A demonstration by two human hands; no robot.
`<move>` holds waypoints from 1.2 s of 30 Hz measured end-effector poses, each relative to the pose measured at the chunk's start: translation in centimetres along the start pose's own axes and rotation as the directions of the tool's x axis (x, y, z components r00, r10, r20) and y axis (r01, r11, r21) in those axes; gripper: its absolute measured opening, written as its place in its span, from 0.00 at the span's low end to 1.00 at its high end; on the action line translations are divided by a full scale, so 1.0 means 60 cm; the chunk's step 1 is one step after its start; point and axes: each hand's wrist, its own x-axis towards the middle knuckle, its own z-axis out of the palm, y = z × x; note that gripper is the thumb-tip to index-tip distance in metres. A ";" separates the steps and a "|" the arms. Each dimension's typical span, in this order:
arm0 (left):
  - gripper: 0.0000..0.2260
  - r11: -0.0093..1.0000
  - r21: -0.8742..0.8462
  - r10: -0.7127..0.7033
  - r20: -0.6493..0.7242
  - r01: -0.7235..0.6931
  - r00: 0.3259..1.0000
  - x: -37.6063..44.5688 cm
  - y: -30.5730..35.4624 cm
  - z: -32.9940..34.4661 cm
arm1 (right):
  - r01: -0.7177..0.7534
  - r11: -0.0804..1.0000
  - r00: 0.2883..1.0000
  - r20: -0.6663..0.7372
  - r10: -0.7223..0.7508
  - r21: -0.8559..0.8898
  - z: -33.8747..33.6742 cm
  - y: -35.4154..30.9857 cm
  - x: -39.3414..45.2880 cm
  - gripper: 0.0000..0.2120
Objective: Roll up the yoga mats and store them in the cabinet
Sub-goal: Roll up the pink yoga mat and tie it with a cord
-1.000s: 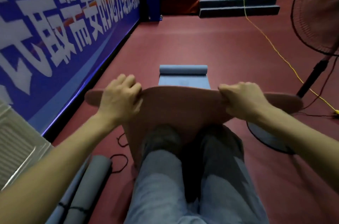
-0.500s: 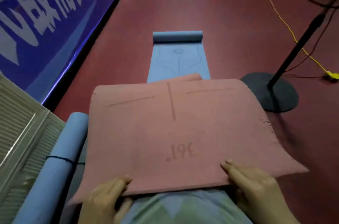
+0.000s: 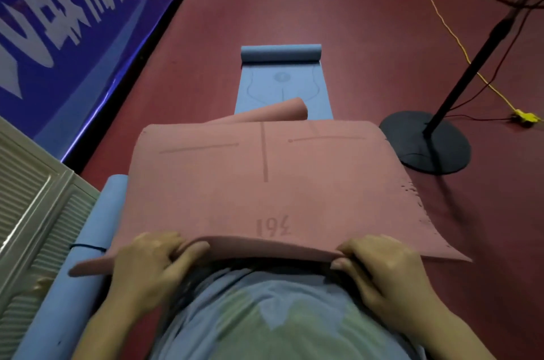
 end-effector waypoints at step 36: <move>0.21 0.996 0.082 0.043 -0.017 -0.042 0.999 -0.063 0.038 0.060 | 0.045 0.955 0.972 0.235 0.027 -0.294 0.059 0.008 0.001 0.10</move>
